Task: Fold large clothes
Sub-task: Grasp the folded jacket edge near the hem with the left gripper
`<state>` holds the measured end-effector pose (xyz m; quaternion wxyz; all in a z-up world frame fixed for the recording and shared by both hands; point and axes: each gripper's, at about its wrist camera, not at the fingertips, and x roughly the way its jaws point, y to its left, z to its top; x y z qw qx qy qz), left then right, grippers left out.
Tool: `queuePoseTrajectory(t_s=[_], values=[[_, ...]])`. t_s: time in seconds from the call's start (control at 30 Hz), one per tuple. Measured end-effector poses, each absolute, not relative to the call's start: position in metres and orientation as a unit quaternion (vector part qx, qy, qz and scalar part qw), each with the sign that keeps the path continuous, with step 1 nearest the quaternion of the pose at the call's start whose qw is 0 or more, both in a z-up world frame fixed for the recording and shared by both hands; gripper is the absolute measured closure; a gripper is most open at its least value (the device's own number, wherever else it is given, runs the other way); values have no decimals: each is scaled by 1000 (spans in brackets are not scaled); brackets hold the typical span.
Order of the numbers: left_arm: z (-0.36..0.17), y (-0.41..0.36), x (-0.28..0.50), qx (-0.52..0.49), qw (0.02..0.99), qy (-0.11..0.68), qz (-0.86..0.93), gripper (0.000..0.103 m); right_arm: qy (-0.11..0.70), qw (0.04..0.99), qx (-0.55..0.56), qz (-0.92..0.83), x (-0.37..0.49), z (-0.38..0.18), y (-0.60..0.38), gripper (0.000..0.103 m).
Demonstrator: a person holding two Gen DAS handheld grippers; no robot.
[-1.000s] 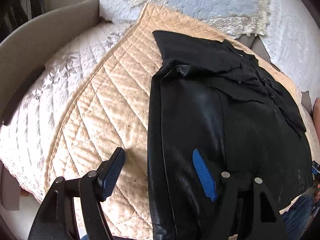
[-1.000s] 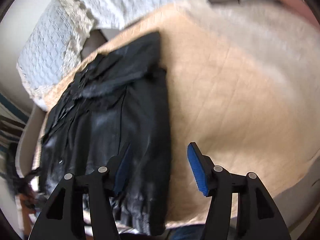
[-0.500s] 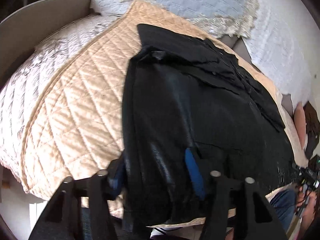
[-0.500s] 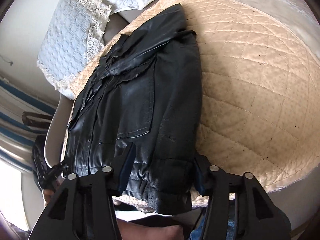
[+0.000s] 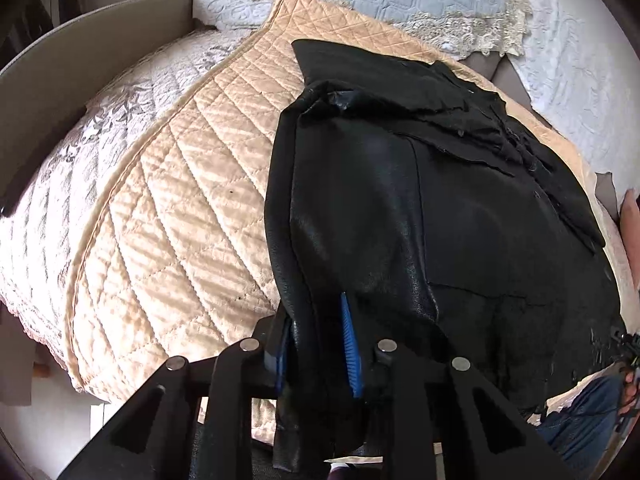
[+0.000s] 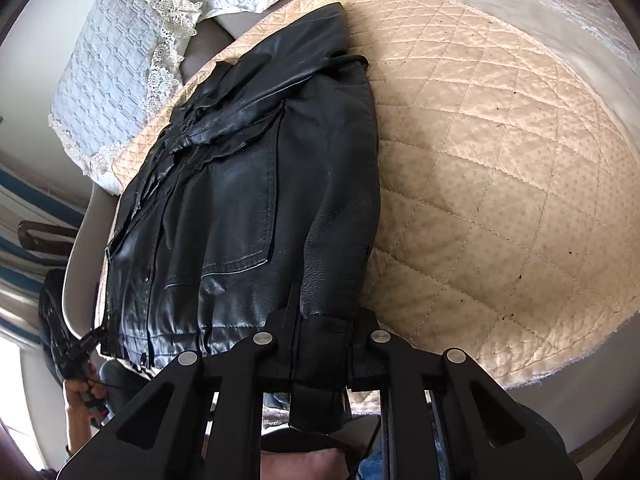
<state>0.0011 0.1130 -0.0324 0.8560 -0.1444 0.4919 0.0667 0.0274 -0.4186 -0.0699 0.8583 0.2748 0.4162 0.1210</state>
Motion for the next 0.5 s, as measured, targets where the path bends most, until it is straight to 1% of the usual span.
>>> queuePoseTrajectory(t_s=[0.07, 0.1, 0.13, 0.17, 0.37, 0.5], values=[[-32, 110, 3, -131, 856, 495, 66, 79, 416, 860, 272, 118, 26, -69, -418, 87], [-31, 110, 3, -128, 857, 495, 66, 82, 414, 862, 269, 116, 26, -67, -417, 90], [-29, 109, 4, -124, 859, 493, 63, 86, 411, 862, 272, 120, 26, -65, -415, 93], [-26, 109, 4, -125, 860, 491, 58, 97, 407, 861, 278, 127, 24, -62, -416, 94], [18, 129, -36, -166, 881, 443, 10, 98, 359, 870, 289, 173, -14, -34, -425, 96], [19, 141, -62, -206, 875, 437, -11, 98, 353, 863, 301, 198, -37, -37, -429, 96]])
